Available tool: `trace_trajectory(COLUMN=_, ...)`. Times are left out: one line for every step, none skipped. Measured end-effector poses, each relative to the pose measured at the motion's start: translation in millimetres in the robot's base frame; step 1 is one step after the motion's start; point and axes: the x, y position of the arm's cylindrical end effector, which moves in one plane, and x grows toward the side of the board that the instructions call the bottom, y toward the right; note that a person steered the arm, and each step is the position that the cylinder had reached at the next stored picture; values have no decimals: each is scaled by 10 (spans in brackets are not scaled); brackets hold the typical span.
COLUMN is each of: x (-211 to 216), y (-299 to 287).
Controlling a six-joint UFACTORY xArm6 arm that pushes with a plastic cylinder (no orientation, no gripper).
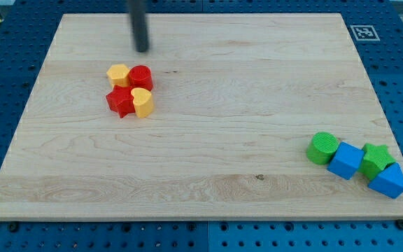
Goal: Push red star closer to the green circle
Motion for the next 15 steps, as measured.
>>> trace_trajectory(x=152, y=-867)
trace_trajectory(x=789, y=-932)
trace_trajectory(x=1016, y=-859)
trace_trajectory(x=1186, y=-759)
trace_trajectory(x=1529, y=-275)
trace_trajectory(x=1545, y=53)
trace_trajectory(x=1545, y=-53)
trace_trajectory(x=1500, y=-233)
trace_trajectory(x=1380, y=-296)
trace_trajectory(x=1378, y=-294)
trace_trajectory(x=1378, y=-33)
trace_trajectory(x=1401, y=306)
trace_trajectory(x=1476, y=664)
trace_trajectory(x=1650, y=1048)
trace_trajectory(x=1718, y=1563)
